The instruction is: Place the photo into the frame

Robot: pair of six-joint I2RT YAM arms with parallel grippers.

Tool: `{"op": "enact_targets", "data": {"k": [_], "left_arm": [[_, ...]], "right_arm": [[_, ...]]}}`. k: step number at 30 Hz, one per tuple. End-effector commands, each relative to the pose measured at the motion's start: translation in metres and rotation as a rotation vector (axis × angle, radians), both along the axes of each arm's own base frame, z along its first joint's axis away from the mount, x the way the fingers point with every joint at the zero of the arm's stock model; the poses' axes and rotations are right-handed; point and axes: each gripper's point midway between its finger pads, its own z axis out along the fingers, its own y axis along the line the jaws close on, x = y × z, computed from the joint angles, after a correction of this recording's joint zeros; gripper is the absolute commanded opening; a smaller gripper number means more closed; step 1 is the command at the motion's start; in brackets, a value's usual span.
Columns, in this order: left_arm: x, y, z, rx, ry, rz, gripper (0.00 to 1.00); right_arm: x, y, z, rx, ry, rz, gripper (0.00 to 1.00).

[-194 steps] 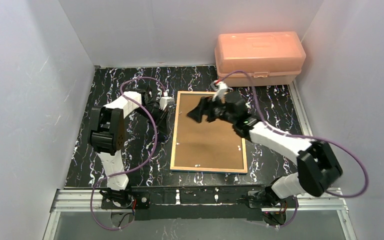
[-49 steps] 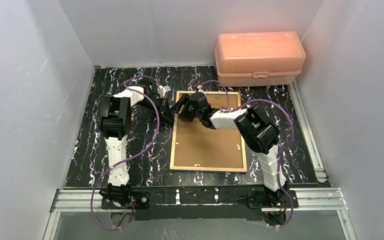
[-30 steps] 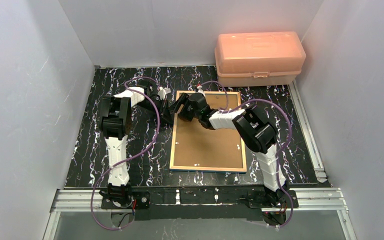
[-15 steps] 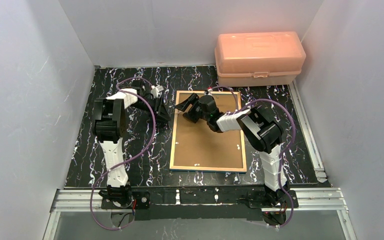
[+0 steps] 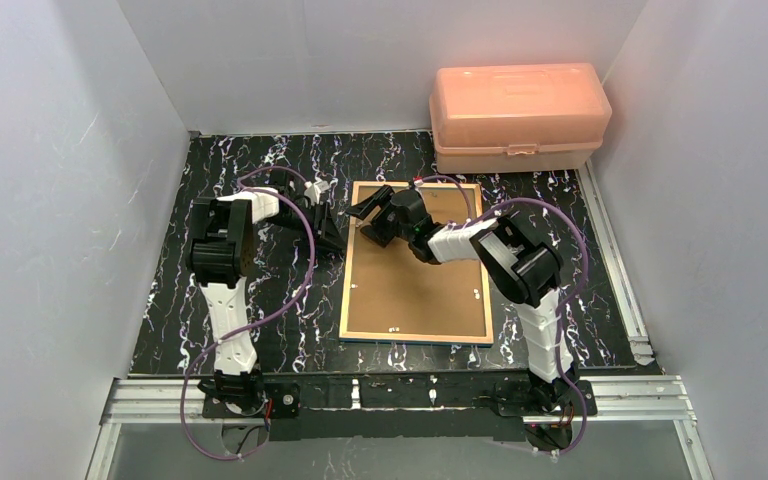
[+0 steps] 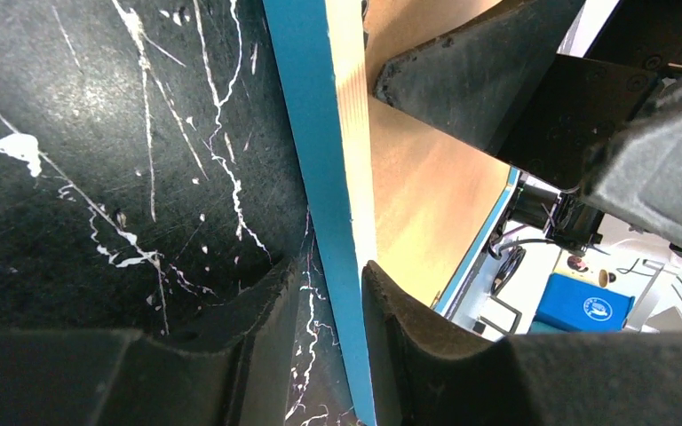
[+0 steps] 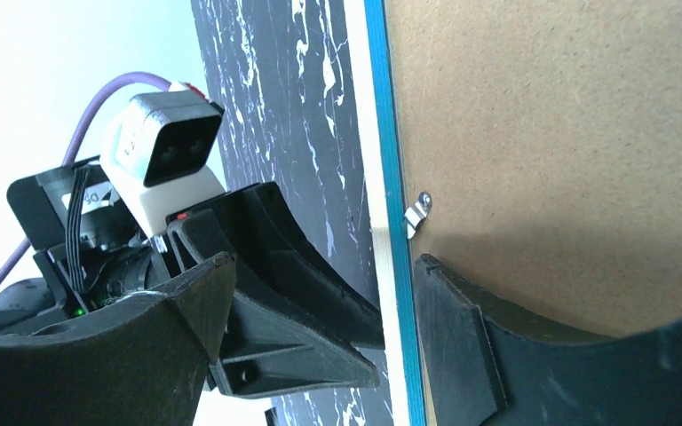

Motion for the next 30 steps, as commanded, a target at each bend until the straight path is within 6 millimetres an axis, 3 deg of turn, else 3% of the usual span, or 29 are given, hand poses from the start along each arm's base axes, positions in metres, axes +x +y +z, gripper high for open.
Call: {"op": "enact_targets", "data": {"k": [1,10,19,30], "left_arm": [[0.004,-0.004,0.017,-0.01,-0.046,0.021,0.31],[0.002,-0.009,0.03,-0.074,-0.083,-0.001,0.33],[0.002,-0.008,0.017,-0.033,-0.074,0.003,0.35],[-0.005,-0.011,-0.004,0.05,-0.05,-0.016,0.18]], "right_arm": [[0.014,0.005,0.01,0.025,0.008,-0.054,0.81],[0.012,0.004,0.002,0.02,0.029,-0.057,0.81],[0.011,0.005,0.001,0.033,0.037,-0.058,0.81],[0.014,0.006,0.001,0.04,0.043,-0.067,0.81]]}}
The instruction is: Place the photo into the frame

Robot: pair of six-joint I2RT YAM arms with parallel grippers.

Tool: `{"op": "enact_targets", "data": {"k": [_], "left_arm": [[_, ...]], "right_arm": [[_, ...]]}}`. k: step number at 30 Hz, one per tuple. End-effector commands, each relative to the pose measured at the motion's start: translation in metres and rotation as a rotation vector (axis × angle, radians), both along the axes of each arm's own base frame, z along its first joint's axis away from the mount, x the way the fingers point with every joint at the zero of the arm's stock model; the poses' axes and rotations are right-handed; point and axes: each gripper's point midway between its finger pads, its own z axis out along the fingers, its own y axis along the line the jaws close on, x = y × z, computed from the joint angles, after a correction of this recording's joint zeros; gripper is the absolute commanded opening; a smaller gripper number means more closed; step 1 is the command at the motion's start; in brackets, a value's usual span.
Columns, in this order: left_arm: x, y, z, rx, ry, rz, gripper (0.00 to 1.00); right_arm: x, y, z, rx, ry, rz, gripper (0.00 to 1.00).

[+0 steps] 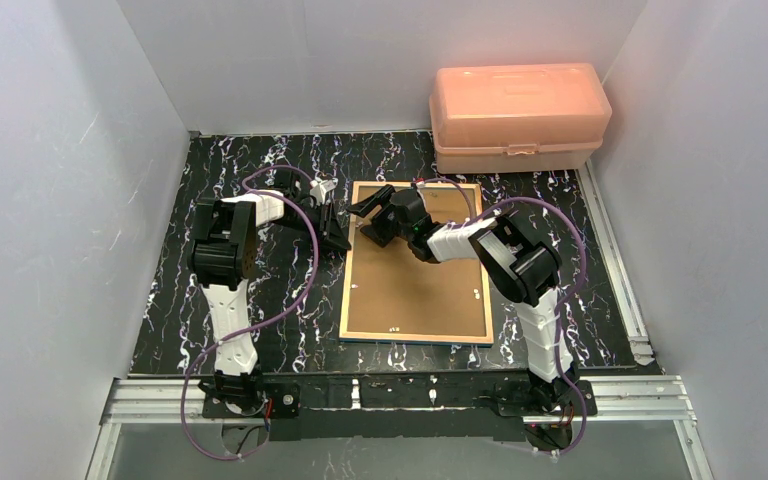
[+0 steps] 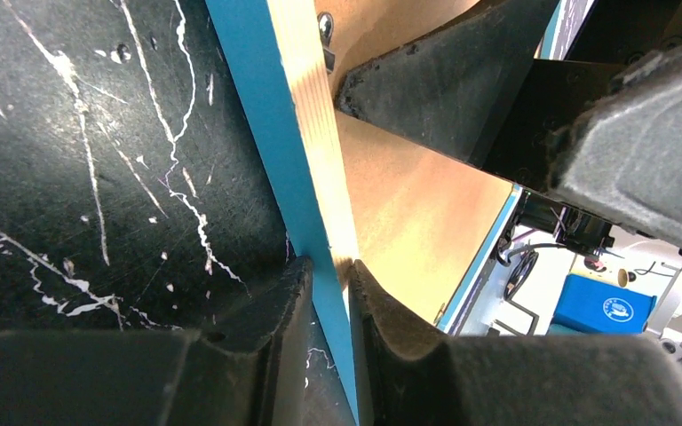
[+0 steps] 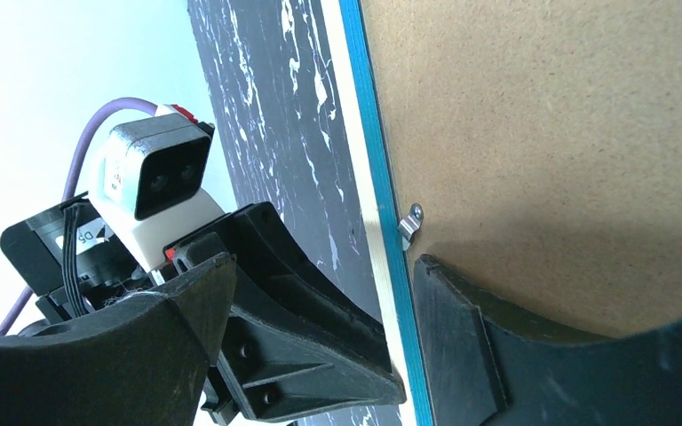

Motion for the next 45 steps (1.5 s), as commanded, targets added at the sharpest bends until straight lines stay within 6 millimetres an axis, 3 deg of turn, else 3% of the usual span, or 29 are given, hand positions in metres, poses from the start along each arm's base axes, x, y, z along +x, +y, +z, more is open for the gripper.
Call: {"op": "enact_targets", "data": {"k": [1,13,29,45], "left_arm": [[-0.006,0.004,-0.004,0.068,-0.006,-0.009,0.17],[-0.01,0.009,-0.013,0.113,0.006,-0.016,0.1],[-0.012,0.007,-0.015,0.111,0.019,-0.028,0.09],[-0.013,0.006,-0.014,0.097,0.023,-0.036,0.08]], "right_arm": [[0.009,0.006,0.005,0.012,-0.011,-0.019,0.81],[0.014,0.008,0.003,-0.008,-0.018,-0.033,0.81],[0.018,0.009,-0.008,-0.029,-0.015,-0.039,0.81],[0.009,0.027,-0.01,-0.004,0.004,-0.011,0.81]]}}
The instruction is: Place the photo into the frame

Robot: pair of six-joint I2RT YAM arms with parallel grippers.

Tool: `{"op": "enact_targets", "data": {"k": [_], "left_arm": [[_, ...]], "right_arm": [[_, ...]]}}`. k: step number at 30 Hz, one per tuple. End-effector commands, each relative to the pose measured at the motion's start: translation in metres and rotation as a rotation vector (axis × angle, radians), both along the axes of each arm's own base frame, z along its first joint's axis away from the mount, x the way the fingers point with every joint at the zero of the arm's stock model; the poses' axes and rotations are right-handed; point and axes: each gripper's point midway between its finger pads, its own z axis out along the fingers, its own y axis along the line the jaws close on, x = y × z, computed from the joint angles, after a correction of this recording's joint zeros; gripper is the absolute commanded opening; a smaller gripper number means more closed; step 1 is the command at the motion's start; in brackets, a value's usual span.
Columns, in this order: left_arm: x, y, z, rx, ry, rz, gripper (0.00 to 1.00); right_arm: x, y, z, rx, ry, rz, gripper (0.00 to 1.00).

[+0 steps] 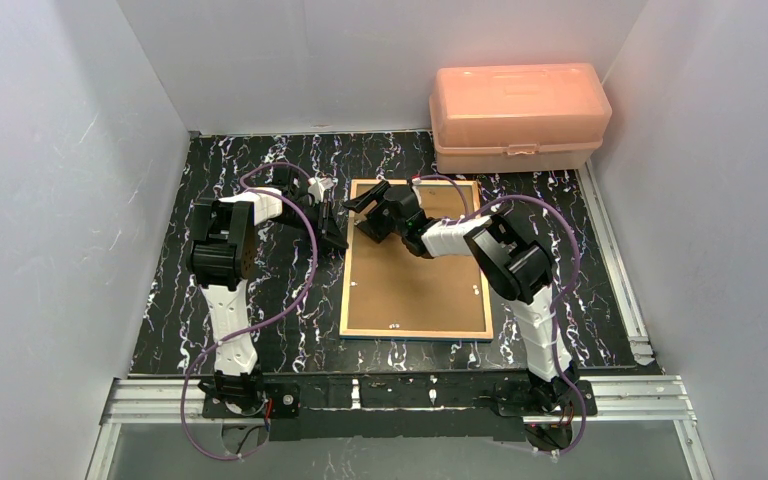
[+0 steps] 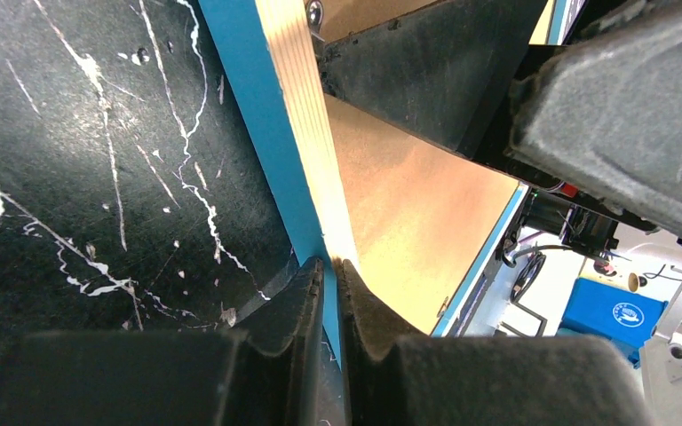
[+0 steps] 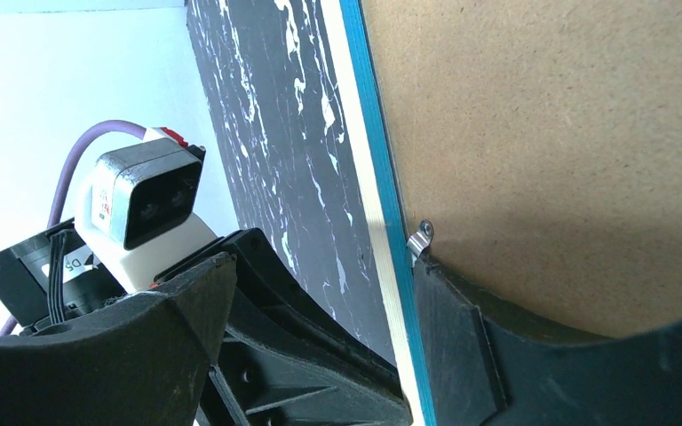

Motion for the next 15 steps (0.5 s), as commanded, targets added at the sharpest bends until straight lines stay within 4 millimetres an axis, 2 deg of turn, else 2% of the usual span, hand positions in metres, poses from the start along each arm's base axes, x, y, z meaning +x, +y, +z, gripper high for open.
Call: {"op": "enact_targets", "data": {"k": [1,7,15], "left_arm": [[-0.016,0.001,-0.016,0.066,0.037,-0.036,0.08],[-0.018,0.001,-0.015,0.068,0.032,-0.042,0.07],[-0.018,0.001,-0.013,0.062,0.03,-0.048,0.06]], "right_arm": [[-0.005,0.018,-0.008,0.009,0.0,0.011,0.81],[-0.008,0.031,-0.005,0.019,-0.002,0.034,0.81],[-0.008,0.033,-0.007,0.021,-0.006,0.041,0.82]]}}
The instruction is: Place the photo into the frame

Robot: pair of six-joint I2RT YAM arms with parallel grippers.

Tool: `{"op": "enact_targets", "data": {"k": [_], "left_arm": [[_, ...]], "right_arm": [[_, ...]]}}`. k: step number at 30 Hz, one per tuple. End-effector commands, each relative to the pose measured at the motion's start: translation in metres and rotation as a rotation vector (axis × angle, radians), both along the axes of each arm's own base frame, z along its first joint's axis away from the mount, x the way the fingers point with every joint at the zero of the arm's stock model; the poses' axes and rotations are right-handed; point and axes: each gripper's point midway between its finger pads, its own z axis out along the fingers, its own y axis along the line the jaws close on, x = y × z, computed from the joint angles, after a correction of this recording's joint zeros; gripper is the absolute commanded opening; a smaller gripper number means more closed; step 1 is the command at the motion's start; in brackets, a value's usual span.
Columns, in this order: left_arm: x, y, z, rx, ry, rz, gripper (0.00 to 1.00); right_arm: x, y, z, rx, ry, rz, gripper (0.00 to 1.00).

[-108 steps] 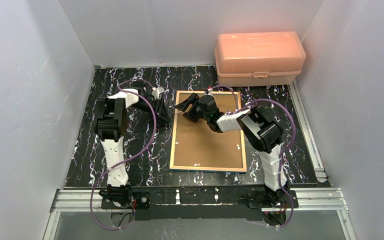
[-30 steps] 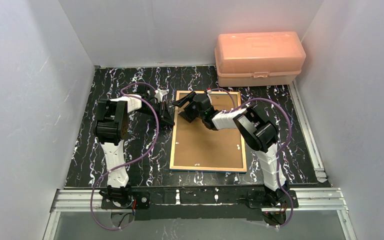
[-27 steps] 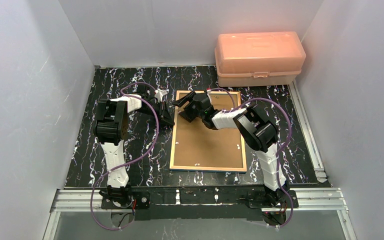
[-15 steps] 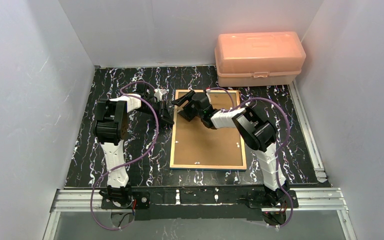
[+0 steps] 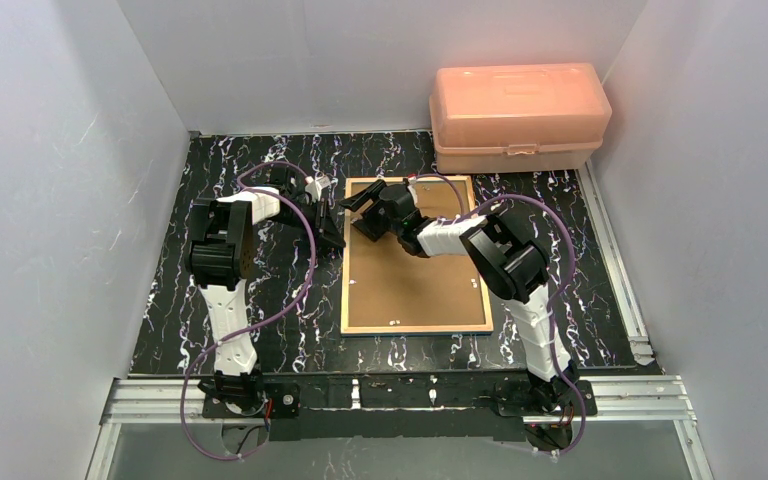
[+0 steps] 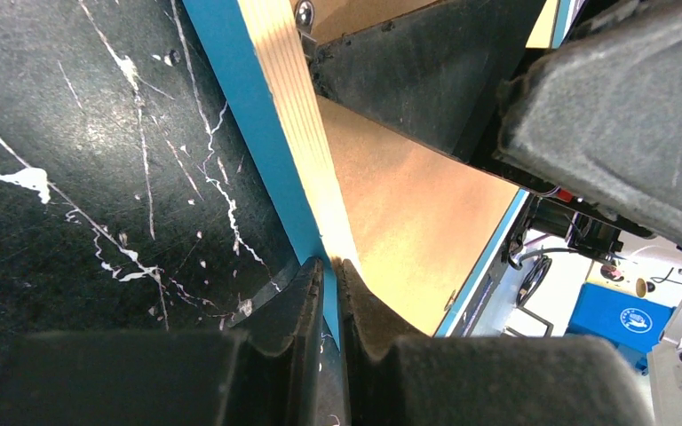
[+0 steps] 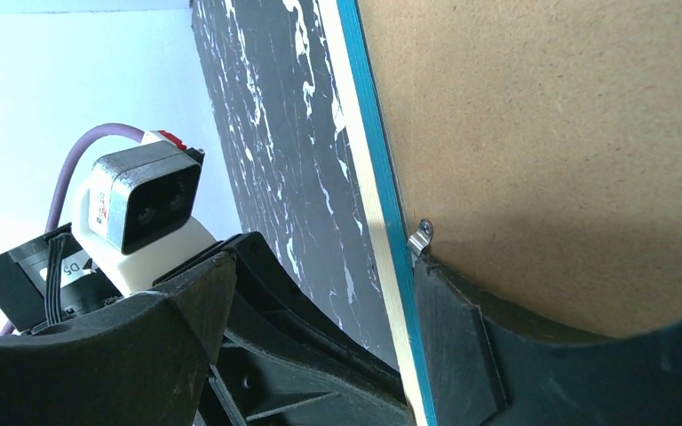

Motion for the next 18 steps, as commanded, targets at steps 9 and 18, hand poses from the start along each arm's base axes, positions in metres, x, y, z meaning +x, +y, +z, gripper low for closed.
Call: {"op": "enact_targets", "data": {"k": [9,18], "left_arm": [[-0.021,0.016,0.05,-0.043,0.011,-0.063,0.18],[0.017,0.11,0.135,-0.085,-0.12,0.117,0.46]], "right_arm": [[-0.037,0.041,0.014,-0.036,-0.041,0.273,0.81],[-0.055,0.02,0.035,-0.451,-0.202,0.447,0.8]]}}
